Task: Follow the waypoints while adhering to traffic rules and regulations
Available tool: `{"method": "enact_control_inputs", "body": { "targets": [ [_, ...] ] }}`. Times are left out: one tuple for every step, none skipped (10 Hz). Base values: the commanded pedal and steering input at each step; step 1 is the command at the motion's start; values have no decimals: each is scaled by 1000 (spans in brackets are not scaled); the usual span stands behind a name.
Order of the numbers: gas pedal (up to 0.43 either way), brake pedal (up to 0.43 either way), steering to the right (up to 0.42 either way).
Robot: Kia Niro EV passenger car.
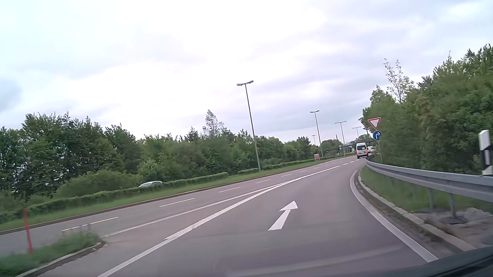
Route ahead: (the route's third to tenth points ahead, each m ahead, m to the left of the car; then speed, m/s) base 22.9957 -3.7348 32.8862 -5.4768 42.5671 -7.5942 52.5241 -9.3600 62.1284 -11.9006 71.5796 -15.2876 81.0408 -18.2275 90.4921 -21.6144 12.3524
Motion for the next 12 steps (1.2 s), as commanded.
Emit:
{"method": "enact_control_inputs", "body": {
  "targets": [
    [130, 0, 49],
    [130, 0, 50],
    [118, 0, 54],
    [110, 0, 57],
    [98, 0, 58],
    [98, 0, 57],
    [98, 0, 57],
    [98, 0, 57],
    [98, 0, 57],
    [98, 0, 57],
    [110, 0, 56],
    [118, 0, 54]
  ]
}}
